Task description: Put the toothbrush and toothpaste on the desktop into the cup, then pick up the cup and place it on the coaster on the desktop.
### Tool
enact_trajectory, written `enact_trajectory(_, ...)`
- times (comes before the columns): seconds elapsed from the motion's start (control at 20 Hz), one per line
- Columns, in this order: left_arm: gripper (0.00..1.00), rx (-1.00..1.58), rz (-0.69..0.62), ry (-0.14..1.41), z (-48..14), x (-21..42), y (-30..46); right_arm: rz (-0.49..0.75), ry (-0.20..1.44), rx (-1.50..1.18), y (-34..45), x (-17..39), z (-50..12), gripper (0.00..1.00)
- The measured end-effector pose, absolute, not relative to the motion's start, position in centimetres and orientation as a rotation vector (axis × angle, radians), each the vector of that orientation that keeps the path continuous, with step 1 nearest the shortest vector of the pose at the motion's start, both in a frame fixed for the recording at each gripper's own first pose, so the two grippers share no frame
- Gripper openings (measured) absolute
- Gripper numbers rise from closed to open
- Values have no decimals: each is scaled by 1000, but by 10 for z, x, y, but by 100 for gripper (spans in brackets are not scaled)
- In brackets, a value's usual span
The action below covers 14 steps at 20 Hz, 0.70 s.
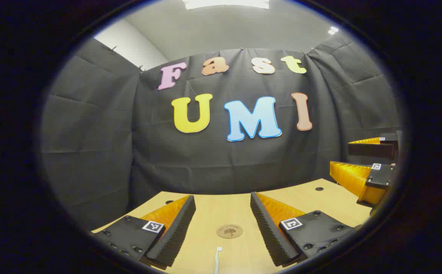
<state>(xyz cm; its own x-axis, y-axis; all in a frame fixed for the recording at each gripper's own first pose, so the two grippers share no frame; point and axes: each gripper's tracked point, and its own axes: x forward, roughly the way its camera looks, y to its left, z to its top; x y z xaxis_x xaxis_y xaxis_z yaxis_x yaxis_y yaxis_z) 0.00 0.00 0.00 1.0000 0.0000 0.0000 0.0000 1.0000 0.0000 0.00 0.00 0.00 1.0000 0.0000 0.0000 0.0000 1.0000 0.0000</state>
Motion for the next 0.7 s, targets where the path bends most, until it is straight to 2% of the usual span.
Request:
enact_trajectory(0.3,95,-54,60,24,-6,1,9,49,3,-3,1,0,-1,91)
enact_trajectory(0.7,95,-47,55,37,-16,20,31,29,-3,-15,5,6,3,91)
